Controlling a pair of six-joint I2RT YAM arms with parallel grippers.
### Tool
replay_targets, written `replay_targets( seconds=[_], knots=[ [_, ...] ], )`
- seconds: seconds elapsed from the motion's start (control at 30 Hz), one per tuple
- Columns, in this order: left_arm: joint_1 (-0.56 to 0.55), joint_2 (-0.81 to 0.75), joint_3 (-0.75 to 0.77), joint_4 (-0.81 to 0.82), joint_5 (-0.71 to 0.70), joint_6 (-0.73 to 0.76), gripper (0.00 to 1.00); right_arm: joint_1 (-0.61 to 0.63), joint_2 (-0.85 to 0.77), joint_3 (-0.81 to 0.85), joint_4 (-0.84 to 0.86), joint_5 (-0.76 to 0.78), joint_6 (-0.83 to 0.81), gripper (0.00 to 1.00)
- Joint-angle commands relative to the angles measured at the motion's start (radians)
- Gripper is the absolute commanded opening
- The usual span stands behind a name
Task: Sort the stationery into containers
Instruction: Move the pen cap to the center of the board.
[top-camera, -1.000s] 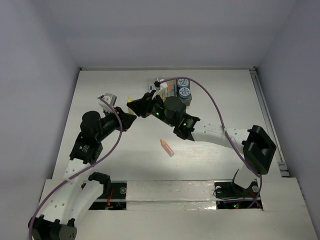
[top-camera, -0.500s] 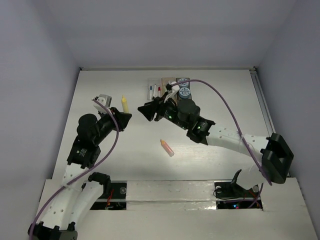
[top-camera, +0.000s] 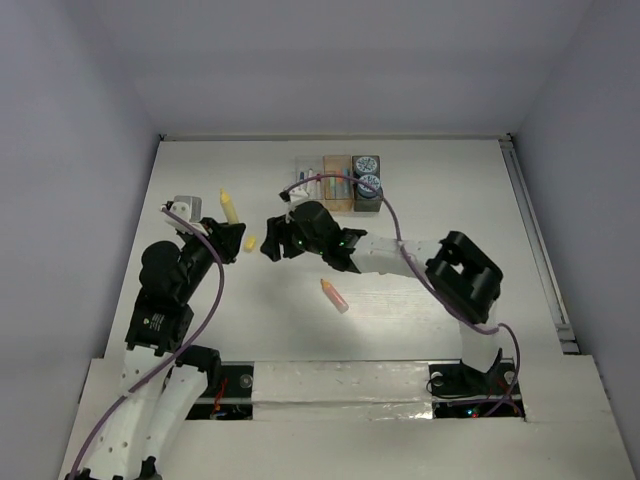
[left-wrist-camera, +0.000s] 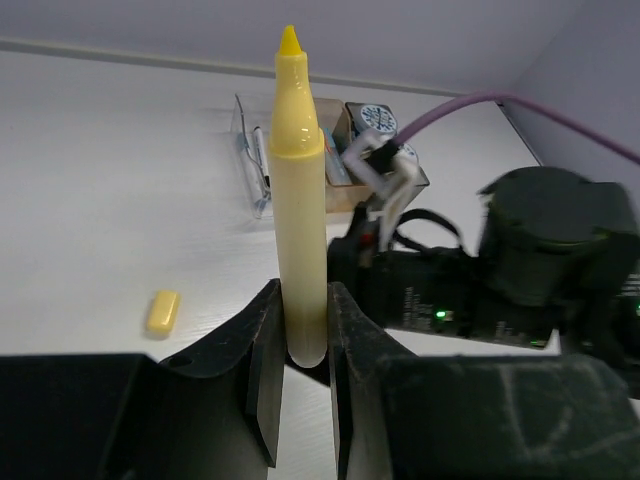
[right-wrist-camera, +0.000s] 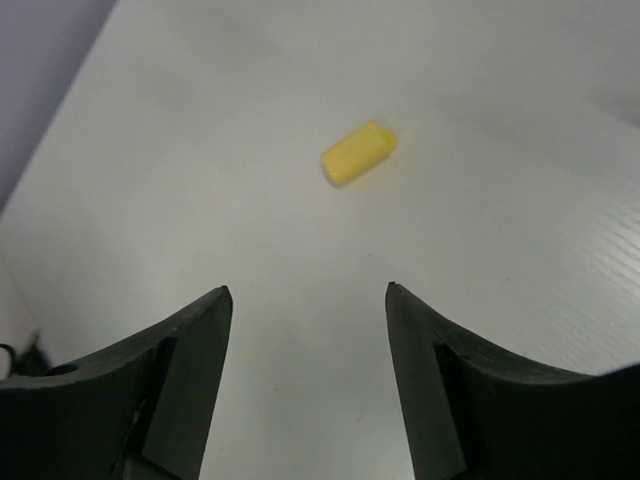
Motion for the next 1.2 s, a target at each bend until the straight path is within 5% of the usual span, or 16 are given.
replay_targets(
  seconds=[0.0,0.13,0.57,1.03,1.17],
  knots=[
    [0.005,-0.014,0.041,0.025,-0.023,0.007,0.0,0.0,0.082,0.144,-0.074,-0.049,-0.005,0.7],
    [0.005,-0.02,0.039,0.022,-0.02,0.007,0.0,0.0,0.257,0.319,-0.155,-0.014,-0.012,0.88],
    [-0.004,-0.028,0.041,0.022,-0.021,0.006,0.0,0.063,0.563,0.658,-0.356,0.14,-0.064,0.88],
    [-0.004,-0.027,0.042,0.018,-0.024,0.006,0.0,0.063,0.647,0.724,-0.424,0.299,-0.133,0.46],
    [-0.004,-0.023,0.041,0.02,-0.023,0.006,0.0,0.063,0.569,0.602,-0.375,0.307,-0.173,0.33]
  ],
)
